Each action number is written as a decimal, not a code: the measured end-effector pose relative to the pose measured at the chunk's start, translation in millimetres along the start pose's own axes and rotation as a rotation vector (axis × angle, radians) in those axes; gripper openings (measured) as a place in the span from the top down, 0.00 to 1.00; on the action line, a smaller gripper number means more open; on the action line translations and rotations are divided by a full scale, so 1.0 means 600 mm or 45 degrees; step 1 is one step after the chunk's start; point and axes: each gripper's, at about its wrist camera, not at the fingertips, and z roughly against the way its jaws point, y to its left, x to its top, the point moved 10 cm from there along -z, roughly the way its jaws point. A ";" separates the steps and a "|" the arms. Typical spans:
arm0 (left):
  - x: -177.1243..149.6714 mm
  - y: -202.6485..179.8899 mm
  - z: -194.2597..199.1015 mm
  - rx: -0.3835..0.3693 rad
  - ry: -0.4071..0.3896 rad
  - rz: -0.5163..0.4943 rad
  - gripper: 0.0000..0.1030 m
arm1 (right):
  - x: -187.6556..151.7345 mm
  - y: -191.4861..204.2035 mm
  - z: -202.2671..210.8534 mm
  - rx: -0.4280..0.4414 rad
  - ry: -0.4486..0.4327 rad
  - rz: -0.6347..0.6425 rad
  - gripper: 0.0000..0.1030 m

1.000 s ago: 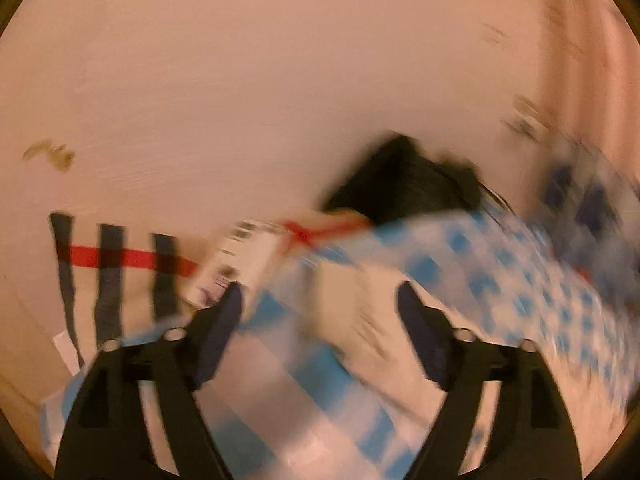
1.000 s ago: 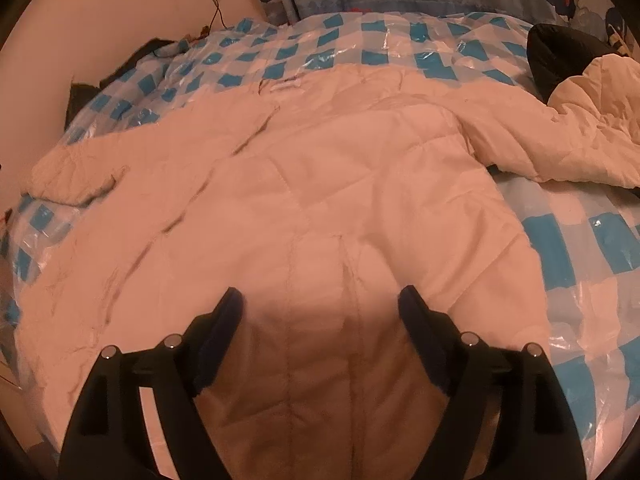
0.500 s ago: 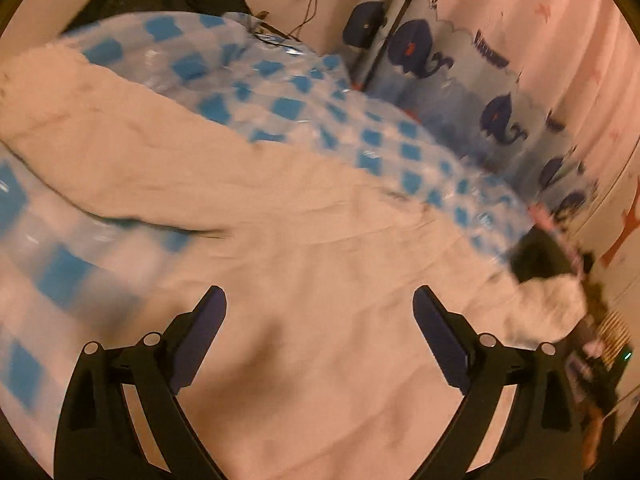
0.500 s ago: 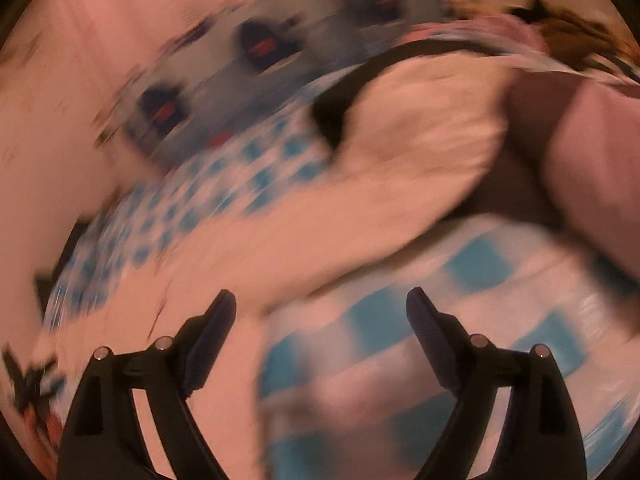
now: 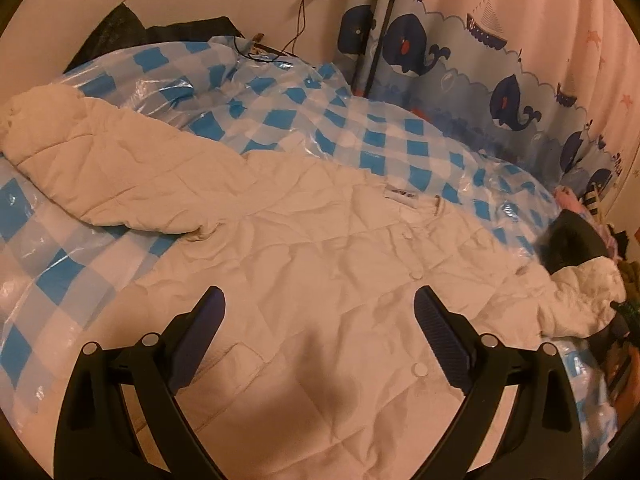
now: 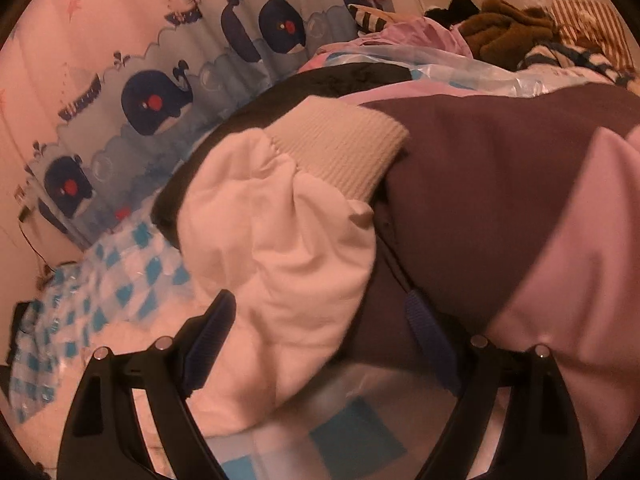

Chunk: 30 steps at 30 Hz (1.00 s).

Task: Fold large clothes
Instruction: 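Carry the sleeve in the right tool across the jacket front toward the other sleeve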

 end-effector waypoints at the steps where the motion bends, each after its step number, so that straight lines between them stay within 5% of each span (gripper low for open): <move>1: -0.002 0.001 -0.001 0.007 0.001 -0.006 0.11 | 0.001 0.002 -0.007 -0.022 -0.002 0.011 0.19; 7: -0.010 0.002 -0.008 0.008 0.023 -0.021 0.11 | 0.006 0.002 -0.014 -0.019 -0.046 -0.035 0.20; 12: -0.010 -0.001 -0.006 0.011 0.018 -0.031 0.11 | 0.010 0.000 -0.024 0.037 -0.004 -0.045 0.70; 15: -0.010 -0.002 -0.006 0.009 0.020 -0.030 0.11 | 0.014 -0.003 -0.015 0.089 -0.012 -0.045 0.84; 26: -0.015 -0.006 -0.009 0.017 0.028 -0.050 0.11 | 0.026 0.016 0.006 0.171 -0.052 -0.007 0.91; 30: -0.017 -0.006 -0.009 0.030 0.023 -0.067 0.11 | 0.027 0.005 -0.009 0.207 0.012 -0.084 0.84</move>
